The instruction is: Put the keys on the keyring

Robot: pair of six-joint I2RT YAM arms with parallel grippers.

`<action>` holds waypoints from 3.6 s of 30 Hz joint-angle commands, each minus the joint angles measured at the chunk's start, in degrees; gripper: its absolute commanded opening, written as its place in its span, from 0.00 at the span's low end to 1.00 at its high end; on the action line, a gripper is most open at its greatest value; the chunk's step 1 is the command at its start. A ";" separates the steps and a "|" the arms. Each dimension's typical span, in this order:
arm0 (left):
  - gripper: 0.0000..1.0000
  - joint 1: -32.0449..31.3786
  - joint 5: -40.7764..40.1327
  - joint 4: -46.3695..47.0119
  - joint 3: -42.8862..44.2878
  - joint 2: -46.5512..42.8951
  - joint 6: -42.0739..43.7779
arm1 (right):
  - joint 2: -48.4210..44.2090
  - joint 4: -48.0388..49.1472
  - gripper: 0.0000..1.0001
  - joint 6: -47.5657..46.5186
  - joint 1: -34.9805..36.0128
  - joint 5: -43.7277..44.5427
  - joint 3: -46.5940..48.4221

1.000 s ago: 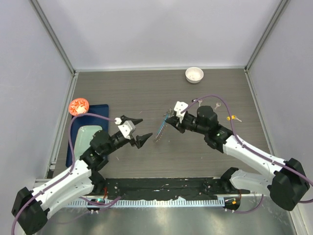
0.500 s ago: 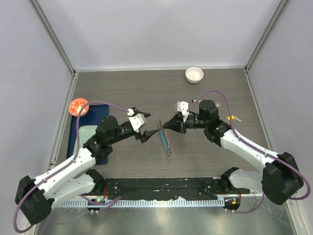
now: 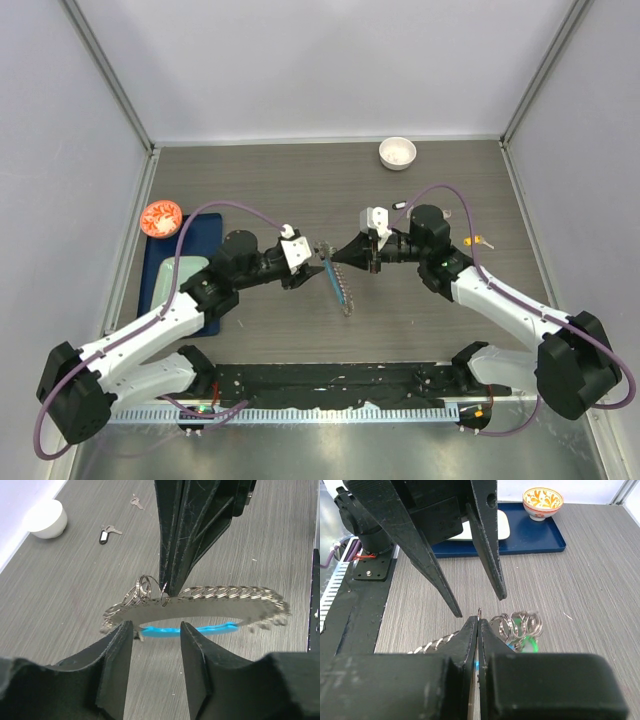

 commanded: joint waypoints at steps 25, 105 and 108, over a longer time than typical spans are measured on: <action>0.34 -1.73 2.47 5.95 2.50 0.36 -0.41 | -0.76 5.81 0.01 0.90 0.07 -1.74 0.29; 0.00 -0.94 -15.11 -18.18 8.81 -9.93 -9.72 | -3.93 -21.61 0.93 30.43 -3.35 68.21 8.11; 0.00 -0.94 -16.69 -25.04 12.59 -8.35 -10.95 | -0.85 -22.23 0.91 31.22 -5.64 69.62 8.37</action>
